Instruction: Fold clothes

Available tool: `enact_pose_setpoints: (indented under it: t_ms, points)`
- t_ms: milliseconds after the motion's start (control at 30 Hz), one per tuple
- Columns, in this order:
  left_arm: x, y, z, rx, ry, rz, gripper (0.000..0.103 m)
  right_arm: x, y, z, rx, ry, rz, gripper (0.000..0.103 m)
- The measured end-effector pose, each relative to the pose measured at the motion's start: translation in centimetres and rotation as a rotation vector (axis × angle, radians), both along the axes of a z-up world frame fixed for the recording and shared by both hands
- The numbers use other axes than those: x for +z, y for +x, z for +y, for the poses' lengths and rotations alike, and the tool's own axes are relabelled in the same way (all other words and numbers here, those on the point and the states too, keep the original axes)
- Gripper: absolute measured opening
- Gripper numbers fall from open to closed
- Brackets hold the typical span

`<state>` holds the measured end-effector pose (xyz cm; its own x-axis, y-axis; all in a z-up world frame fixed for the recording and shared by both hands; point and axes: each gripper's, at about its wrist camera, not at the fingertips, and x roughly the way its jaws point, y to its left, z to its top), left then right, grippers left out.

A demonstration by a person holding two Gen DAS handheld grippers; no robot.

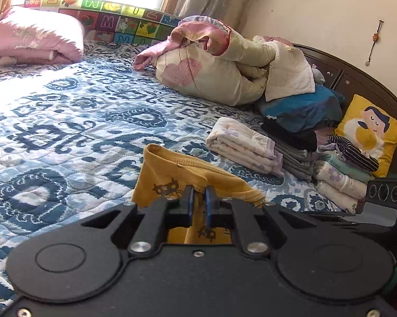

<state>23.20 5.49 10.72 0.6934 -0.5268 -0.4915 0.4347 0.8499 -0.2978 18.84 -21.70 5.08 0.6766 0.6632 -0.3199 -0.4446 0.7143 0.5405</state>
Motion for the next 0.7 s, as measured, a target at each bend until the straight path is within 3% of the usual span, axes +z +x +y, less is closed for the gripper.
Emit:
enact_pose_setpoints:
  t_ms: [133, 233, 300, 400, 467, 533, 567, 633, 700]
  points:
    - [4.8, 1.3, -0.4, 0.063, 0.000, -0.131, 0.006, 5.4, 2.4, 0.6, -0.022, -0.092, -0.109, 0.013]
    - [8.6, 0.8, -0.7, 0.098, -0.029, -0.291, 0.006, 10.6, 3.7, 0.9, -0.081, -0.178, -0.257, 0.013]
    - [9.7, -0.3, -0.9, 0.100, -0.057, -0.355, 0.006, 13.3, 3.5, 1.1, -0.120, -0.227, -0.371, 0.013]
    - [8.4, -3.1, -1.5, 0.092, -0.021, -0.389, 0.006, 14.8, 1.9, 1.1, -0.163, -0.273, -0.475, 0.013]
    - [4.8, -5.9, -1.7, 0.069, 0.003, -0.326, 0.006, 13.4, 0.1, 1.1, -0.156, -0.303, -0.489, 0.013]
    - [-0.3, -8.5, -2.0, 0.032, 0.064, -0.175, 0.009, 9.9, -2.2, 1.2, -0.132, -0.341, -0.419, 0.020]
    - [-3.2, -10.1, -2.2, 0.005, 0.104, -0.088, 0.011, 7.6, -3.2, 1.1, -0.101, -0.350, -0.332, 0.023]
    - [-7.9, -13.2, -2.2, -0.044, 0.154, 0.035, 0.027, 2.5, -5.5, 0.6, -0.053, -0.348, -0.109, 0.055]
    - [-10.4, -15.0, -1.3, -0.026, 0.133, 0.121, 0.028, -2.0, -7.9, -0.5, -0.031, -0.287, 0.050, 0.065]
